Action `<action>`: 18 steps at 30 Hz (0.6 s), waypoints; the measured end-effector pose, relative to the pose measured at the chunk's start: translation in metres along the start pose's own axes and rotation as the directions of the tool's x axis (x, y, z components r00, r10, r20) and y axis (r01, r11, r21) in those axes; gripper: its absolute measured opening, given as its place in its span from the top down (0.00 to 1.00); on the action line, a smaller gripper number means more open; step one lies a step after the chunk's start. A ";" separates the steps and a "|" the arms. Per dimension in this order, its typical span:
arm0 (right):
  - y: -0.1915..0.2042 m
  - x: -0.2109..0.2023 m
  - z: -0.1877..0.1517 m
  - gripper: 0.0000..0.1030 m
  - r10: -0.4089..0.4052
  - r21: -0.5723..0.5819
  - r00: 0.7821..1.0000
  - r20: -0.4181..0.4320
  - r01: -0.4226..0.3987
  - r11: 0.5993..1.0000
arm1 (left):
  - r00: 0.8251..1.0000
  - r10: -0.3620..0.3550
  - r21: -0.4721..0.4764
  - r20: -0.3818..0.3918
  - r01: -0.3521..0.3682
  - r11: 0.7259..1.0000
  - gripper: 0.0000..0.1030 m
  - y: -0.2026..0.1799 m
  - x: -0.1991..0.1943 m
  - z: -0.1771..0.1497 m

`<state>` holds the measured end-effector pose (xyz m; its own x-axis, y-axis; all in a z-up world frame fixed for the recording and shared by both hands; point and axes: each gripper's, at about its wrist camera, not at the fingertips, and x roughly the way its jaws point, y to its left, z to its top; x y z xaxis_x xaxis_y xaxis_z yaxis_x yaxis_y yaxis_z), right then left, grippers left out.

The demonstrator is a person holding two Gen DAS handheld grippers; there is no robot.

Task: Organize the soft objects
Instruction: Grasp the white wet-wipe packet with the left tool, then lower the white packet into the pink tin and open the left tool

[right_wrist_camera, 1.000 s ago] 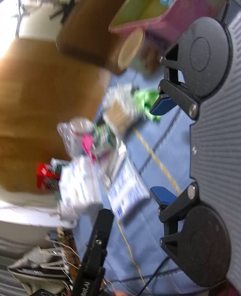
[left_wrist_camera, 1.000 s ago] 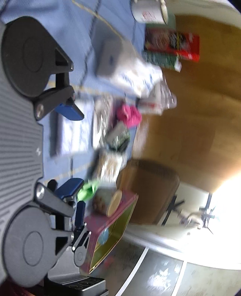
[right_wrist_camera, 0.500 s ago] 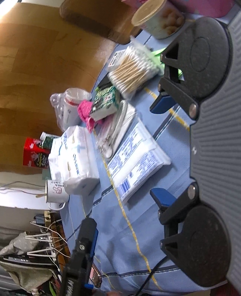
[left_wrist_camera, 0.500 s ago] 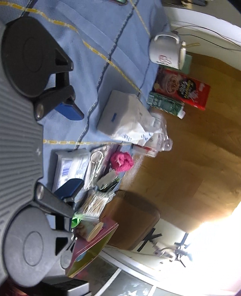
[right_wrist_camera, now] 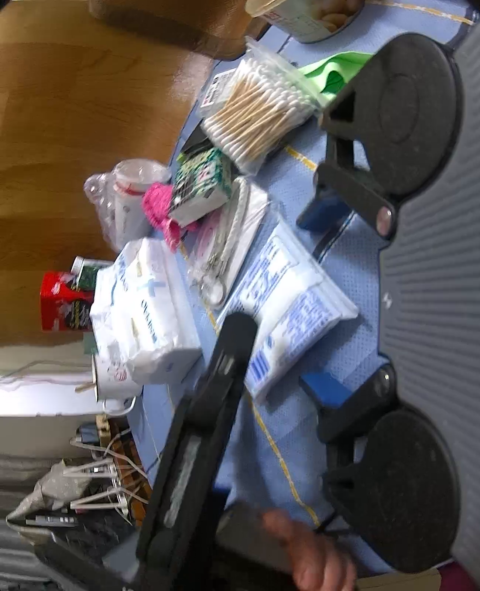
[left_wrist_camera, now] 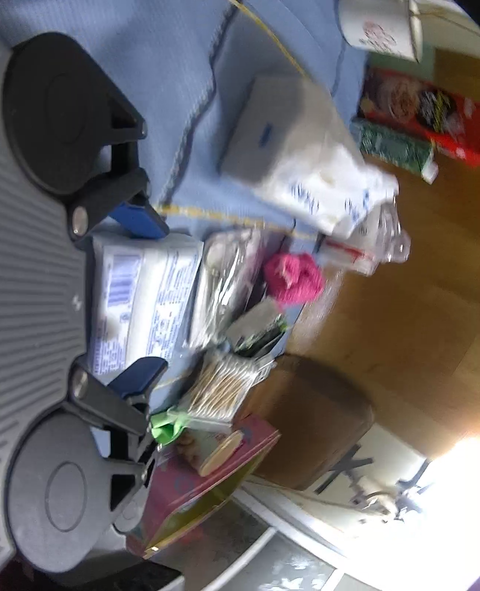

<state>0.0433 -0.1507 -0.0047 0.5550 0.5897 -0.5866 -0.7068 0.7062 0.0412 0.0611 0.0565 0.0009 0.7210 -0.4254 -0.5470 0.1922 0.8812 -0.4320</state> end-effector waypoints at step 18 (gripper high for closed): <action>-0.027 -0.104 -0.025 0.45 -0.339 0.048 0.912 0.230 0.337 0.940 | 0.989 -0.150 0.222 0.007 0.145 0.964 0.36 -0.139 0.018 0.027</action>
<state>-0.0063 -0.2410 0.0345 0.8467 0.3889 -0.3631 -0.4564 0.8817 -0.1199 0.0649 -0.0680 0.0706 0.6882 -0.5517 -0.4712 0.4379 0.8336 -0.3365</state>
